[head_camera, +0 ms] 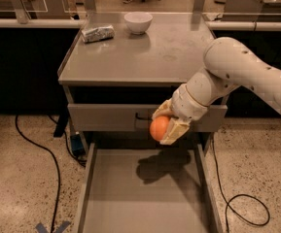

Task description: Pick orange from middle drawer and place on counter

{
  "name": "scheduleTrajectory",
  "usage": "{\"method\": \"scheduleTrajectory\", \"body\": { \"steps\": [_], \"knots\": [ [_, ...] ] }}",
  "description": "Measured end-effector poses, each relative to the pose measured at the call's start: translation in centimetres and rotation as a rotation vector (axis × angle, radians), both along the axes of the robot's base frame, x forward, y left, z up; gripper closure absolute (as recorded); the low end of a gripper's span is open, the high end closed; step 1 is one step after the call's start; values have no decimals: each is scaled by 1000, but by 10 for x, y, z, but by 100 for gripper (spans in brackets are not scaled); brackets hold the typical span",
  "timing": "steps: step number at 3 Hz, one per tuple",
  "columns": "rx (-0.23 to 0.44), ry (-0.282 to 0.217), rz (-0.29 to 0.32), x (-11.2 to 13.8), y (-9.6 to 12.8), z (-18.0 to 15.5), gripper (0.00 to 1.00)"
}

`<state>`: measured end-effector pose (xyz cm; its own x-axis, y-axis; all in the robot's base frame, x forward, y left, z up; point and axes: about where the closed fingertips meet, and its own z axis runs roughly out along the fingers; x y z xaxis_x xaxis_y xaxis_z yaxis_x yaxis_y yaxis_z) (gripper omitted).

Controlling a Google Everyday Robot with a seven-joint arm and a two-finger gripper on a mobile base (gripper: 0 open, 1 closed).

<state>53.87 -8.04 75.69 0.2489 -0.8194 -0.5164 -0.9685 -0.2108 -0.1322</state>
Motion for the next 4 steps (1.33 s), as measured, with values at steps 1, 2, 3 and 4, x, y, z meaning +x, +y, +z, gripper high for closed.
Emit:
{"method": "scheduleTrajectory", "body": {
  "steps": [1, 2, 3, 4],
  "knots": [
    [-1, 0, 0, 0, 0, 0, 100],
    [11, -27, 12, 13, 0, 26, 100],
    [-12, -67, 4, 39, -9, 81, 100],
    [-47, -120, -37, 66, -23, 140, 100]
  ]
}}
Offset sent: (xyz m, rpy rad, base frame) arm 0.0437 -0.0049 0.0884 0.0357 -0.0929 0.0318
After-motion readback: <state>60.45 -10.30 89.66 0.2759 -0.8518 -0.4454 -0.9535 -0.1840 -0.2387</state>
